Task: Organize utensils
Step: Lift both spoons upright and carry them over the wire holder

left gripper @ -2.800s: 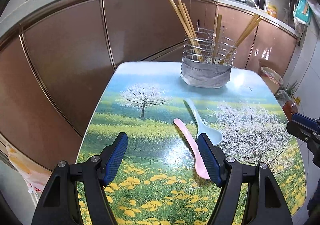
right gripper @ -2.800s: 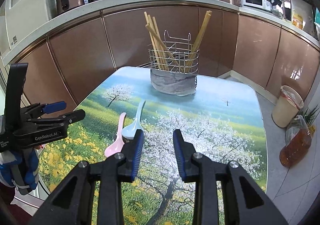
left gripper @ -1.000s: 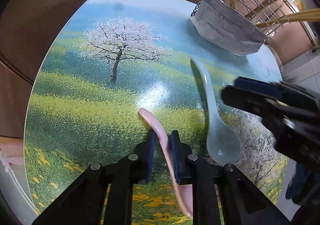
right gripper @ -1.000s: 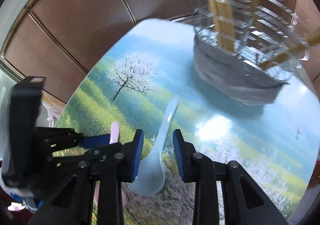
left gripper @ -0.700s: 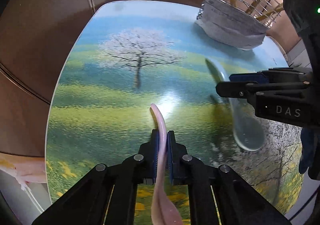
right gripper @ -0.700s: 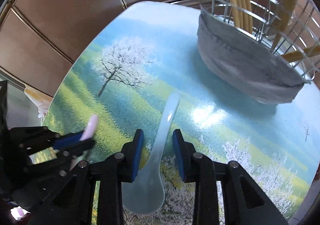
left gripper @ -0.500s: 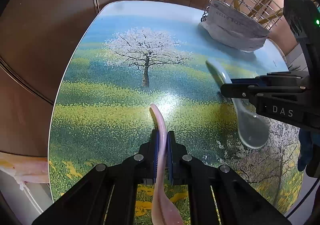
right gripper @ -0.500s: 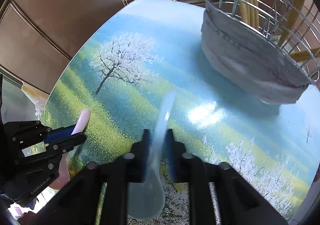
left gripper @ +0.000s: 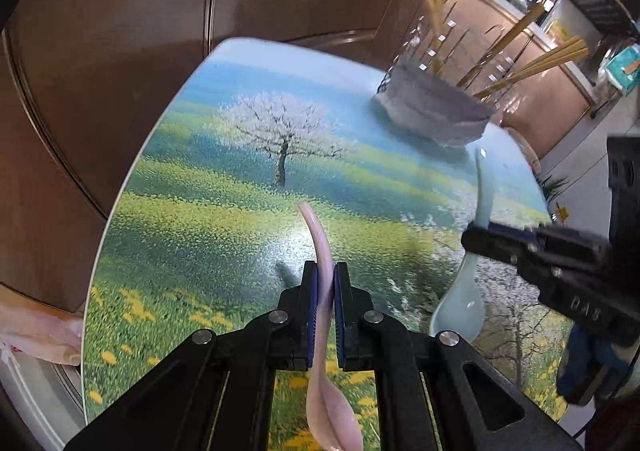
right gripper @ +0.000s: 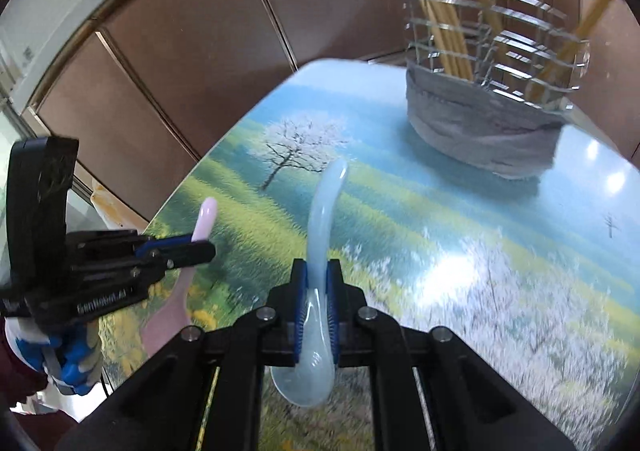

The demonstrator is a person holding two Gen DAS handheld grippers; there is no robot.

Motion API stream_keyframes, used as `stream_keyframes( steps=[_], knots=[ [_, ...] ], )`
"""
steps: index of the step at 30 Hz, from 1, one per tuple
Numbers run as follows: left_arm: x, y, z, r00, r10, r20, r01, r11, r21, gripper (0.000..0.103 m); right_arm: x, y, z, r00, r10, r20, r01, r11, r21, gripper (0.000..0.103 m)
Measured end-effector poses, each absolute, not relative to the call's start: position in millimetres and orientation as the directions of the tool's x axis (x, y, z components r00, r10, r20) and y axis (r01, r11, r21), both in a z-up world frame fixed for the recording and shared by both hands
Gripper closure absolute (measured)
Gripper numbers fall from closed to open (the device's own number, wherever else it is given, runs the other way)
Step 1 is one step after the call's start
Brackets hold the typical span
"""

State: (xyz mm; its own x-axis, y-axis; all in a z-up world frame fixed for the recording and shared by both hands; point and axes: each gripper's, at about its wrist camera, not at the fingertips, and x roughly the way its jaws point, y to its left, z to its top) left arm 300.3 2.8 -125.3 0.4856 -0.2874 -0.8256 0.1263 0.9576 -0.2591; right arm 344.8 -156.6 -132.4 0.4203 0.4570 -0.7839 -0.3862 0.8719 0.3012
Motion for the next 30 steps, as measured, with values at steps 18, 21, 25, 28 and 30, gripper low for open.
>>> stream_keyframes(
  steps=[18, 21, 25, 28, 30],
  knots=[
    [238.0, -6.5, -80.4, 0.601, -0.296, -0.742, 0.148, 0.954, -0.261, 0.096, 244.8, -161.0, -81.2, 0.589, 0.408, -0.697, -0.36, 0.905, 0.226, 0.096],
    [225.3, -9.2, -68.1, 0.627, -0.299, -0.719, 0.162, 0.953, -0.254, 0.096, 228.1, -163.2, -68.5, 0.618, 0.386, -0.684, -0.346, 0.916, 0.204, 0.096],
    [210.0, -14.4, -55.7, 0.658, -0.301, -0.69, 0.181, 0.953, -0.243, 0.096, 210.8, -168.2, -55.9, 0.648, 0.363, -0.67, -0.329, 0.926, 0.183, 0.096],
    [200.5, -16.1, -49.2, 0.674, -0.304, -0.674, 0.194, 0.952, -0.236, 0.096, 200.0, -170.7, -47.5, 0.67, 0.349, -0.656, -0.318, 0.932, 0.172, 0.096],
    [194.3, -17.1, -45.9, 0.685, -0.302, -0.663, 0.201, 0.953, -0.226, 0.096, 193.4, -170.7, -42.1, 0.679, 0.341, -0.65, -0.314, 0.935, 0.163, 0.096]
  ],
)
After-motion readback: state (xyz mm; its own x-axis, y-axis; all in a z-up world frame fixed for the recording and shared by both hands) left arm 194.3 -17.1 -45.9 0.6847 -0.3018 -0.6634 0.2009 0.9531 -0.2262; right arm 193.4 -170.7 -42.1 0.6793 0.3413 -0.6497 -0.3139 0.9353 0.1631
